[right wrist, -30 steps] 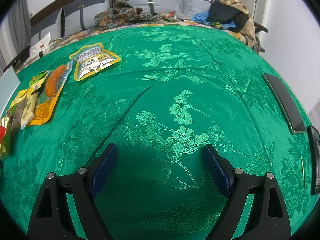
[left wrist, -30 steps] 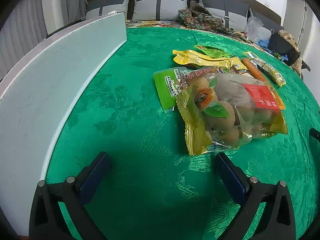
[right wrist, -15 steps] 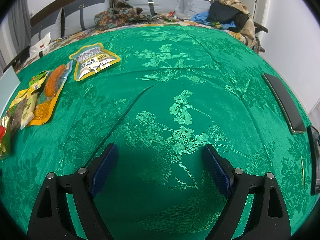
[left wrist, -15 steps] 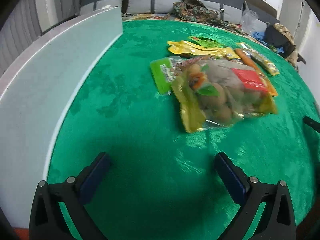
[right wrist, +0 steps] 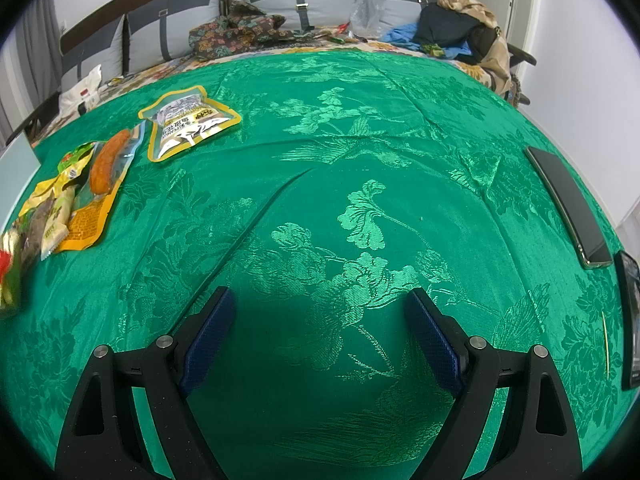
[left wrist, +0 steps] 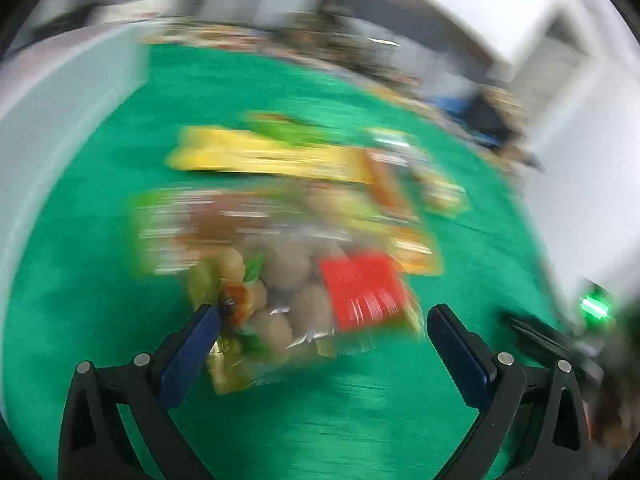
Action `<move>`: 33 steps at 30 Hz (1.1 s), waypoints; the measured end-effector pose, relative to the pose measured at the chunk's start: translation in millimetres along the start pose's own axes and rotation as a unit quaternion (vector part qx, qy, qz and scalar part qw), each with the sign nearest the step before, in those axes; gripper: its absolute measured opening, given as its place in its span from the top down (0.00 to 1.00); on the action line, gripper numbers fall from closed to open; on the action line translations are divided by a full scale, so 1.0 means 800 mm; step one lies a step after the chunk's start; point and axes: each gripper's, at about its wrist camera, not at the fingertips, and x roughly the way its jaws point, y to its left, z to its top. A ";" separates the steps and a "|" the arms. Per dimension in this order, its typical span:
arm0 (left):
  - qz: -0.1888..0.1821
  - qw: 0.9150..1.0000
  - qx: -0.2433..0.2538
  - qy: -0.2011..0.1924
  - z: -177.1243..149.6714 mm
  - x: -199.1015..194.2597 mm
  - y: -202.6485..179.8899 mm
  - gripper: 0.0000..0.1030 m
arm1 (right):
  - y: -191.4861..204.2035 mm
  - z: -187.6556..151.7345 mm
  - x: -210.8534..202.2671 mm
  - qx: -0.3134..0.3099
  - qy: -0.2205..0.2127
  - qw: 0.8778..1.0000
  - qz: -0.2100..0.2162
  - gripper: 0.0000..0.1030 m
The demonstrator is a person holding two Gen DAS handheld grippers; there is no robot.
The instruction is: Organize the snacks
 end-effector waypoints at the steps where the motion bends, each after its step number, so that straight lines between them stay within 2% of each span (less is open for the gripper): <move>1: -0.048 0.999 0.024 0.011 -0.003 -0.001 -0.018 0.02 | 0.000 0.000 0.000 0.000 0.000 1.000 0.000 0.13; 2: -0.065 0.997 0.046 0.015 -0.006 -0.004 -0.032 0.02 | 0.000 0.000 0.000 0.000 0.000 1.000 0.000 0.13; 3: -0.062 0.996 0.068 0.012 -0.006 -0.011 -0.042 0.02 | 0.000 0.000 0.000 0.000 0.000 1.000 0.000 0.13; 5: -0.030 0.997 0.075 -0.003 0.001 -0.028 -0.035 0.02 | 0.000 0.000 0.000 0.000 0.000 1.000 0.000 0.13; 6: -0.016 0.998 0.057 -0.009 0.008 -0.035 -0.023 0.01 | 0.000 0.000 0.000 0.000 0.000 1.000 0.000 0.13; 8: 0.033 0.999 0.024 -0.018 0.029 -0.048 0.013 0.02 | 0.000 0.000 0.000 0.000 0.000 1.000 0.000 0.13; 9: 0.074 0.997 0.015 -0.018 0.042 -0.050 0.031 0.02 | 0.000 0.000 0.000 0.000 0.000 1.000 0.000 0.13; 10: 0.110 0.994 0.020 -0.014 0.055 -0.050 0.043 0.02 | 0.000 0.000 0.000 0.000 0.000 1.000 0.000 0.13; 12: 0.133 0.988 0.071 0.022 0.074 -0.035 0.056 0.02 | 0.000 0.000 0.000 0.000 0.000 1.000 0.000 0.13; 13: 0.155 0.980 0.113 0.057 0.079 -0.019 0.054 0.02 | 0.000 0.000 0.000 0.000 0.000 1.000 0.000 0.13; 14: 0.180 0.967 0.160 0.081 0.081 -0.005 0.049 0.02 | 0.000 0.000 0.000 0.000 0.000 1.000 0.000 0.13; 16: 0.212 0.933 0.267 0.113 0.076 0.024 0.029 0.02 | -0.001 0.000 0.000 0.000 0.000 1.000 0.000 0.13; 17: 0.219 0.922 0.295 0.119 0.075 0.035 0.024 0.02 | -0.001 0.000 0.000 0.000 0.000 1.000 0.000 0.13; 18: 0.225 0.914 0.314 0.124 0.076 0.047 0.020 0.02 | -0.001 0.000 0.000 0.000 0.000 1.000 0.000 0.13; 19: 0.226 0.912 0.318 0.127 0.079 0.059 0.019 0.02 | -0.001 0.000 0.000 0.000 0.000 1.000 0.000 0.13; 21: 0.236 0.917 0.296 0.125 0.091 0.078 0.029 0.02 | -0.001 0.000 0.000 0.000 0.000 1.000 0.000 0.13; 22: 0.242 0.923 0.272 0.125 0.100 0.088 0.037 0.03 | -0.001 0.000 0.000 0.000 0.000 1.000 0.000 0.13; 23: 0.232 0.934 0.240 0.124 0.105 0.091 0.046 0.13 | -0.001 0.000 0.000 0.000 0.000 1.000 0.000 0.13; 24: 0.201 0.953 0.196 0.118 0.111 0.086 0.055 0.25 | -0.001 0.000 0.000 0.000 0.000 1.000 0.000 0.13; 25: 0.169 0.968 0.148 0.116 0.112 0.080 0.066 0.52 | -0.001 0.000 0.000 0.000 0.000 1.000 0.000 0.13; 26: 0.168 0.973 0.112 0.109 0.112 0.072 0.075 0.54 | -0.001 0.000 0.000 0.000 0.000 1.000 0.000 0.13; 29: 0.191 0.975 0.053 0.095 0.093 0.047 0.083 0.57 | -0.001 0.000 0.000 0.000 0.000 1.000 0.000 0.13; 31: 0.229 0.968 0.007 0.099 0.068 0.027 0.089 0.57 | -0.001 0.000 0.000 0.000 0.000 1.000 0.000 0.13; 33: 0.243 0.964 -0.027 0.101 0.046 0.010 0.088 0.55 | -0.001 0.000 0.000 0.000 0.000 1.000 0.000 0.13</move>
